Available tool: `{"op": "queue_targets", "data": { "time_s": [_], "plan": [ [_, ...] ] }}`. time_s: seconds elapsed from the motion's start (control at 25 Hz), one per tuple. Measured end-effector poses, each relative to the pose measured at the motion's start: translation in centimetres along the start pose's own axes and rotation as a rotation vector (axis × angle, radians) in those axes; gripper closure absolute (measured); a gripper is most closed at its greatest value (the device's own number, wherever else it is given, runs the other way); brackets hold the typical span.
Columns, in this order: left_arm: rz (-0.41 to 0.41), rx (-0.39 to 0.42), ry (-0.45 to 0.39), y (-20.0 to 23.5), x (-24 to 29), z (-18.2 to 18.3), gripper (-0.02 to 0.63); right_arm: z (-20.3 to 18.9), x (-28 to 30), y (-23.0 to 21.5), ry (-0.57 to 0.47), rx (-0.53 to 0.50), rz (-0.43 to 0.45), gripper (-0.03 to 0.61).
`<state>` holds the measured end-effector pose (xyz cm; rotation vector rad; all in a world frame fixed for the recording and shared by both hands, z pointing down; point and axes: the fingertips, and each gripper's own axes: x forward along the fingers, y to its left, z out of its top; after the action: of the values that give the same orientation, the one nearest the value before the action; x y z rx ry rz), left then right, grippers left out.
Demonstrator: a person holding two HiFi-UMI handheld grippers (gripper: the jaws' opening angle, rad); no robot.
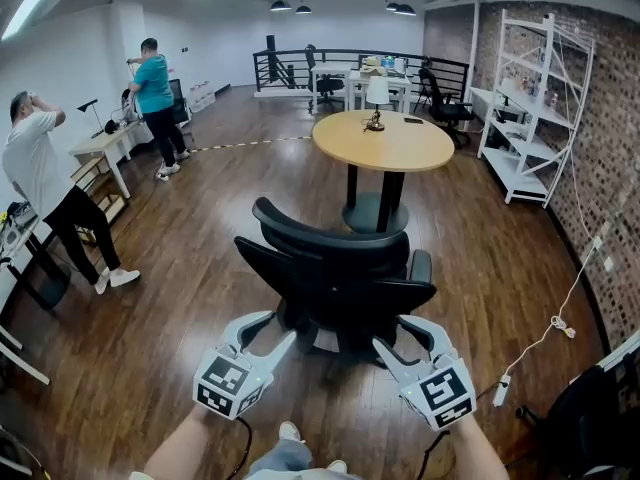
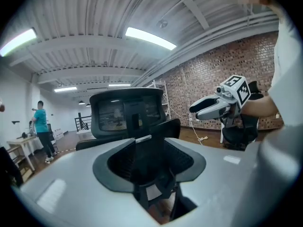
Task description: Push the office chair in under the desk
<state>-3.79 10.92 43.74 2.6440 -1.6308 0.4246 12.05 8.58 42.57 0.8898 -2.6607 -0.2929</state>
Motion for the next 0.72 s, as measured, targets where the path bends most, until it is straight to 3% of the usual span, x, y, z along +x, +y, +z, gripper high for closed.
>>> {"op": "queue_targets", "data": {
  "time_s": [0.32, 0.52, 0.72],
  "plan": [
    [-0.024, 0.213, 0.109, 7.4, 3.5, -1.6, 0.399, -0.6, 4.0, -4.5, 0.104, -0.116, -0.025, 0.35],
    [-0.033, 0.267, 0.179, 12.4, 5.9, -2.6, 0.369, -2.7, 6.3, -7.2, 0.236, -0.19, -0.015, 0.302],
    [-0.061, 0.32, 0.227, 16.8, 7.4, -4.0, 0.353, -4.0, 8.1, -8.1, 0.337, -0.247, -0.009, 0.296]
  ]
}}
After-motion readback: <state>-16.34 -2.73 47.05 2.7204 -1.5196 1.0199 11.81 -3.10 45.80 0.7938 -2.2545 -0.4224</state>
